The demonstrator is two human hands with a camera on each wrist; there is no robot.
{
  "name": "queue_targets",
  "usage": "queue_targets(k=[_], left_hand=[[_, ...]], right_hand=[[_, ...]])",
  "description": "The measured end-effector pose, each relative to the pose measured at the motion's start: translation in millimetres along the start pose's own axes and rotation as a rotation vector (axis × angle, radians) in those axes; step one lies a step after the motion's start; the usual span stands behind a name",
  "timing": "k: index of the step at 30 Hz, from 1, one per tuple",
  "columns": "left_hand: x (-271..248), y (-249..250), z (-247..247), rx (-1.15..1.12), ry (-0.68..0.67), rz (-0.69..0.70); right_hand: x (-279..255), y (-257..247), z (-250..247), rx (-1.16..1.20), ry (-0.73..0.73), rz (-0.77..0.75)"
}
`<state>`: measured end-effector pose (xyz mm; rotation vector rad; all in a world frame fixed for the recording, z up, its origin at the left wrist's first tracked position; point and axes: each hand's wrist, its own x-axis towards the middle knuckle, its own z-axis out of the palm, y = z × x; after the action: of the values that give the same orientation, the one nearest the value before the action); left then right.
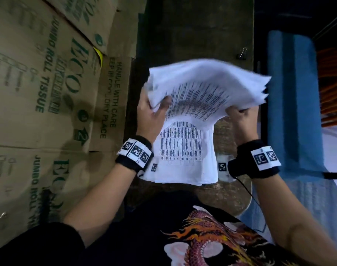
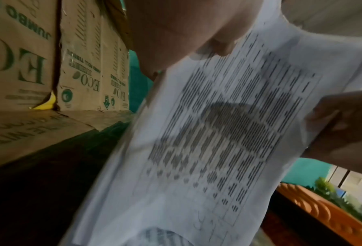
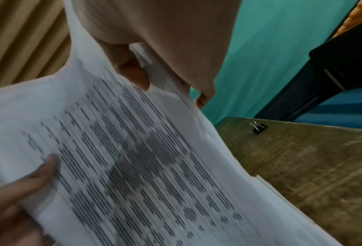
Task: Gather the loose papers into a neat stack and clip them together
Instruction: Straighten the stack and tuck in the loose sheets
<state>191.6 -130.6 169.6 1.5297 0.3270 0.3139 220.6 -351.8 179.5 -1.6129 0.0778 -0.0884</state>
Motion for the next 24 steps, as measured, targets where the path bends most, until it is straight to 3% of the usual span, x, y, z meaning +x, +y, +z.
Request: queue_targets(k=[5,10,13,15,19,22,24], left_hand=[[-2.1,-15.5,-11.2,0.076,-0.144,-0.078],[9.6,-4.1,-2.0,0.132,-0.11,-0.052],[20.9,3.4,-7.6,0.178,-0.157,-0.067],[27.4,-11.8,-13.9,0.242,-0.21,-0.145],[17.8,-64.3,-27.5,0.36,-0.374,-0.539],[2.3,-86.6,-25.5,0.543,-0.522,-0.573],[-3.5,-86.2,-22.8,0.604,-0.51,-0.57]], right_hand=[[1.3,15.2,8.6,0.037,-0.049,0.103],[5.0,15.7,22.0,-0.038,-0.046,0.139],[16.3,13.7,11.6,-0.045,-0.058,0.158],[19.7,28.2,6.9,-0.172,-0.082,0.248],[15.5,81.8,9.0,-0.45,-0.181,0.517],[6.3,106.3,16.2,-0.563,-0.234,0.634],[0.7,113.0,20.0,-0.642,-0.222,0.624]])
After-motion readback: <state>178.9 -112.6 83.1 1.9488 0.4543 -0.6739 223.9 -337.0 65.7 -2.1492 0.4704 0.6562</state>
